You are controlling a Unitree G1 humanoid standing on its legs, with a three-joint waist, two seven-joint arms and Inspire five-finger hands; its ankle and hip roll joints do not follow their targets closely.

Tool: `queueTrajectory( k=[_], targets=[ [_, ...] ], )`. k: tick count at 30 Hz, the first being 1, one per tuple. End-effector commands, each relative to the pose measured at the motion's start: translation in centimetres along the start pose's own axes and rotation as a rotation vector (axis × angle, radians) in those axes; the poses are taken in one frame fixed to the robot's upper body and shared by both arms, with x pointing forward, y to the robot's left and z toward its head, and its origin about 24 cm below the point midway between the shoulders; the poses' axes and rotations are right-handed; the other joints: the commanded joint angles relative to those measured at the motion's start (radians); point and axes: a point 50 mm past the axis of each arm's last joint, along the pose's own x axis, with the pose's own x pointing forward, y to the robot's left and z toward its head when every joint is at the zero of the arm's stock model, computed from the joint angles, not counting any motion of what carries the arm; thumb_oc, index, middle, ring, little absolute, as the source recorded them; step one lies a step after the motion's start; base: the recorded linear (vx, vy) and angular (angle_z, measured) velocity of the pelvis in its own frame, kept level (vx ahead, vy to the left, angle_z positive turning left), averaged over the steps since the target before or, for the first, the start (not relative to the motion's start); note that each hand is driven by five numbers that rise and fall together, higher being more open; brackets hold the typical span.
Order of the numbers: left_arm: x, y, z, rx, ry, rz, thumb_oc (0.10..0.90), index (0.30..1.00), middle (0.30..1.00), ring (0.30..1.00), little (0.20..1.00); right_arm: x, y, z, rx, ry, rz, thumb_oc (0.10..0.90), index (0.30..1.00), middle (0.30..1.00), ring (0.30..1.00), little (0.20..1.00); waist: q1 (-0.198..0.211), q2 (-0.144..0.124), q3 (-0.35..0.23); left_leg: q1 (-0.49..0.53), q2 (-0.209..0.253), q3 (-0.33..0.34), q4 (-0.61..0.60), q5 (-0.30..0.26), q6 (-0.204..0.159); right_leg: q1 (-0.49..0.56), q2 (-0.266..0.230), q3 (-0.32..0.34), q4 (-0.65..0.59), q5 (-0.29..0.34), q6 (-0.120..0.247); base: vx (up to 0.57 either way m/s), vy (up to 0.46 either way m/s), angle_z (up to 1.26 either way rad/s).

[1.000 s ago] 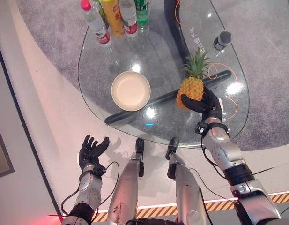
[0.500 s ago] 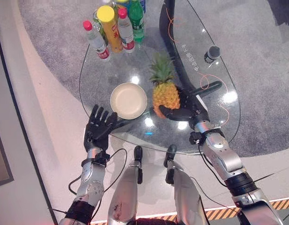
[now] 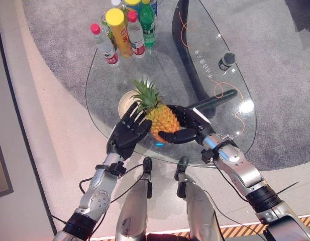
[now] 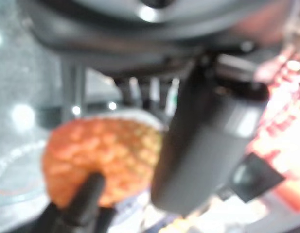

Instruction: Pick up the fruit to the plate

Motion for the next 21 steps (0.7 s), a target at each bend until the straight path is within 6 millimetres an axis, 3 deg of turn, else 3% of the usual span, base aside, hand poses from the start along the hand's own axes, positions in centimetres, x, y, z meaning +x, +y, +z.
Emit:
queueTrajectory(
  k=[1,6,15,21],
  targets=[
    [0.9,-5.1,3.3,-0.026,-0.146,-0.307,0.800,0.900,0.900,0.900,0.900,-0.3,2.1,7.8,-0.124,-0.377,0.155,0.100,0.300,0.300,0.300,0.200,0.012,0.022,-0.024,-0.005,-0.061,-0.002,0.059,-0.039,0.024,0.071,-0.010,-0.084,0.082,-0.046,0.028,0.00,0.000,0.00],
    [0.8,-6.0,3.4,-0.053,-0.131,-0.384,0.800,0.900,0.900,0.900,0.900,-0.2,3.0,7.1,-0.185,-0.335,0.226,0.100,0.300,0.300,0.300,0.200,0.021,0.026,-0.024,-0.010,-0.073,-0.011,0.056,-0.033,0.024,0.068,-0.011,-0.082,0.080,-0.043,0.028,0.00,0.003,0.01],
    [0.4,-6.0,4.4,-0.117,-0.210,-0.395,0.800,0.900,0.900,0.900,0.900,-1.0,6.3,6.7,-0.308,-0.286,0.575,0.100,0.300,0.300,0.300,0.200,0.042,0.018,-0.024,-0.015,-0.087,-0.034,0.063,-0.031,0.025,0.065,-0.009,-0.073,0.086,-0.043,0.029,0.01,-0.003,0.06],
    [0.6,-6.7,3.8,-0.147,-0.188,-0.427,0.800,0.900,0.900,0.900,0.900,-0.5,7.5,7.4,-0.293,-0.329,0.600,0.100,0.300,0.300,0.300,0.200,0.059,0.015,-0.024,-0.019,-0.097,-0.056,0.059,-0.024,0.027,0.062,-0.007,-0.069,0.086,-0.039,0.030,0.00,-0.009,0.06]
  ],
)
